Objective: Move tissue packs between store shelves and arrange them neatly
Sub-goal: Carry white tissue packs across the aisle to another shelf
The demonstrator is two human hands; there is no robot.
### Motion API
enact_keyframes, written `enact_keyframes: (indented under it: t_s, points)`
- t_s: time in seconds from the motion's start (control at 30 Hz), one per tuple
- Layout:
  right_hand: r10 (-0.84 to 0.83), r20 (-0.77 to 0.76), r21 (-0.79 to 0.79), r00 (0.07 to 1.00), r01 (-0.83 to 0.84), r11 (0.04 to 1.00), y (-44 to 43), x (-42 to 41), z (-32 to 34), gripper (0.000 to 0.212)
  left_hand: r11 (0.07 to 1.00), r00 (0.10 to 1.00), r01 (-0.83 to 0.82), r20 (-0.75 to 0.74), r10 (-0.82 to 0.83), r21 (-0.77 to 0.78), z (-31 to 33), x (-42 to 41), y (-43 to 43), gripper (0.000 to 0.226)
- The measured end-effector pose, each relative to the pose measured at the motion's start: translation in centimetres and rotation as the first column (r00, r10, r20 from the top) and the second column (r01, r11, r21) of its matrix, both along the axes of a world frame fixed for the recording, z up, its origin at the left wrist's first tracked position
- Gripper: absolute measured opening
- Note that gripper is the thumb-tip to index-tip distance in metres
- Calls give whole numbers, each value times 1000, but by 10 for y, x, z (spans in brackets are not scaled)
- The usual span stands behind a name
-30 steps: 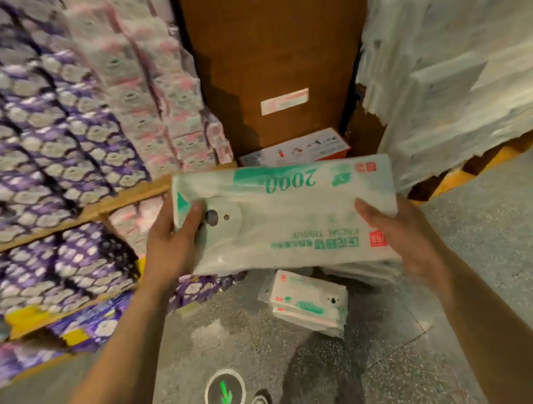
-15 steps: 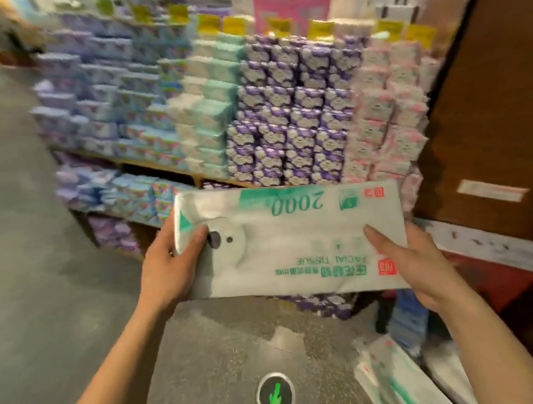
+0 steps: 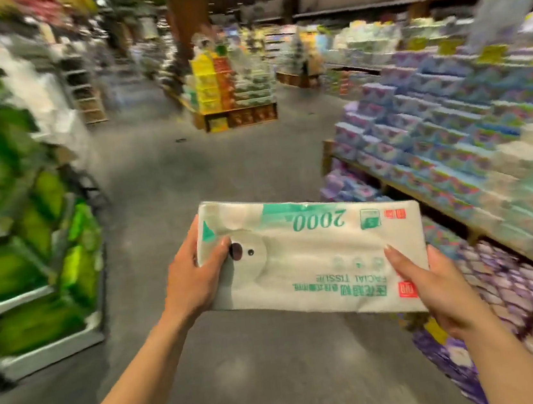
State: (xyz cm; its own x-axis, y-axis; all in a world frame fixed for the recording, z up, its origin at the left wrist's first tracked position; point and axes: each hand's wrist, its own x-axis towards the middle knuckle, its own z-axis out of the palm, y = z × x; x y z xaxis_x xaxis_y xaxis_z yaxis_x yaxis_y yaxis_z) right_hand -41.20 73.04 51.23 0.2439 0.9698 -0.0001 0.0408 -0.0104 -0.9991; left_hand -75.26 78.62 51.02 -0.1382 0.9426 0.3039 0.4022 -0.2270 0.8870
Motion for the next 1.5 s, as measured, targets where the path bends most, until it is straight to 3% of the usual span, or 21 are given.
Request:
enact_keyframes:
  t_s: [0.07, 0.17, 0.3, 0.37, 0.43, 0.67, 0.77, 0.97, 1.13, 1.4, 1.5]
  points:
    - [107, 30, 14, 994, -107, 994, 43, -59, 1, 56, 990, 990, -139, 18, 139, -10, -5, -62, 7, 36]
    - [255, 68, 12, 965, -256, 967, 106, -138, 1, 45, 957, 952, -289, 98, 289, -22, -13, -143, 15, 40]
    - [435, 112, 28, 893, -441, 897, 191, -246, -2, 56, 879, 873, -477, 112, 475, -9, -12, -235, 18, 45]
    - [527, 118, 59, 841, -536, 842, 225, -309, 3, 40, 806, 804, -592, 71, 590, 7, -7, -281, 22, 45]
    - [637, 101, 65, 765, -644, 763, 259, -371, 7, 30, 736, 737, -676, 47, 675, 25, -4, -327, 24, 48]
    - [875, 129, 76, 467, -884, 461, 336, -591, 41, 29, 461, 465, -885, 75, 882, 69, 28, -463, 9, 53]
    - [935, 142, 89, 325, -945, 315, 337, -676, 61, 19, 337, 343, -939, 89, 935, 74, 31, -512, -15, 61]
    - [980, 182, 113, 82, -992, 62, 302, -845, 85, 20, 90, 99, -990, 85, 991, 110, 44, -618, -79, 66]
    - [976, 215, 178, 28, -984, -11, 253, -992, 101, 20, -17, -6, -984, 64, 998, 176, 64, -740, -134, 46]
    - [978, 205, 279, 24, -960, -35, 206, -1198, 155, 32, 0, 14, -959, 46, 999, 282, 138, -945, -186, 48]
    - [973, 227, 311, 37, -950, -36, 201, -1266, 170, 24, 9, 17, -955, 24, 1000, 297, 152, -1014, -192, 60]
